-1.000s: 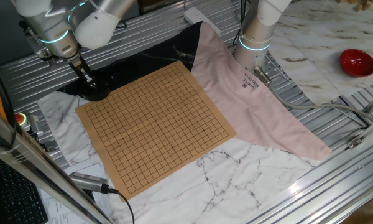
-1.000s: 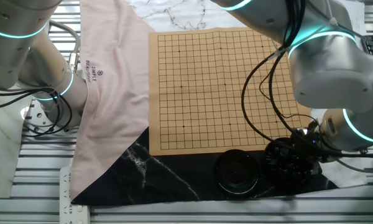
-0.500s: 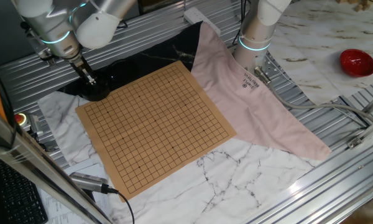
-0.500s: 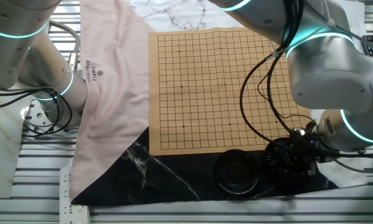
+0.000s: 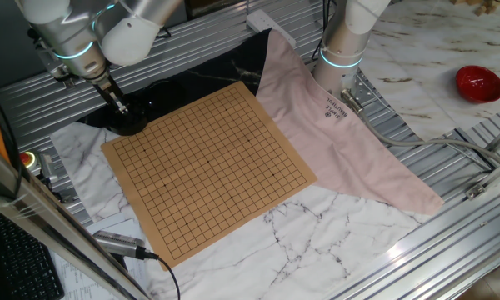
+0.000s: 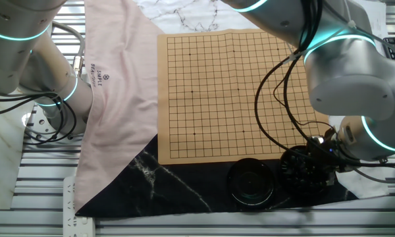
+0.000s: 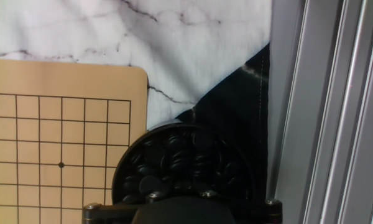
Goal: Play the first move as black on the 3-4 point in the upper right corner of the Go board
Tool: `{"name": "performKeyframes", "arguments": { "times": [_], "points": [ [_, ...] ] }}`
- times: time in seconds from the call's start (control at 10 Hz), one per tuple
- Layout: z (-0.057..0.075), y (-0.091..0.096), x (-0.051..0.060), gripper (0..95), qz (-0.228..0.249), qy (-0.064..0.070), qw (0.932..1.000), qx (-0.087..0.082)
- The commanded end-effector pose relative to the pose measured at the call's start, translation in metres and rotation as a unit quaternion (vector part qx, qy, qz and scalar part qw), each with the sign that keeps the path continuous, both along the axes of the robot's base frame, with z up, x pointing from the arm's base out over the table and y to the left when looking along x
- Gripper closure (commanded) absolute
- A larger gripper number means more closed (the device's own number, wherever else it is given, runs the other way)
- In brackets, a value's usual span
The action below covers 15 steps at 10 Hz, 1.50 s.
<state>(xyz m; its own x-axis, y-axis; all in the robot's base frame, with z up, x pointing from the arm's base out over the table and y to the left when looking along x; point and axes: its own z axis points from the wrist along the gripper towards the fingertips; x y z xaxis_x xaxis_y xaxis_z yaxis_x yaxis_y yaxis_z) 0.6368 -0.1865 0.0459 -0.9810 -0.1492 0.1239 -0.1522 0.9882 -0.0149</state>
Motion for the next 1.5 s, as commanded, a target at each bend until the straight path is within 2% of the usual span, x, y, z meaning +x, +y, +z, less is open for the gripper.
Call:
{"name": "performKeyframes", "arguments": {
  "times": [0.1, 0.2, 1.0, 1.1, 1.5],
  "points": [
    [0.0000, 0.0002, -0.0004, 95.0, 0.003, -0.001, 1.0000, 0.000],
    [0.0000, 0.0002, -0.0004, 76.0, 0.007, 0.000, 1.0000, 0.000],
    [-0.0025, -0.0002, 0.0003, 76.0, 0.013, 0.005, 0.9999, 0.001],
    [-0.0034, -0.0004, 0.0000, 95.0, 0.014, 0.005, 0.9999, 0.001],
    [-0.0043, -0.0005, -0.0002, 95.0, 0.006, 0.006, 1.0000, 0.000]
  ]
}}
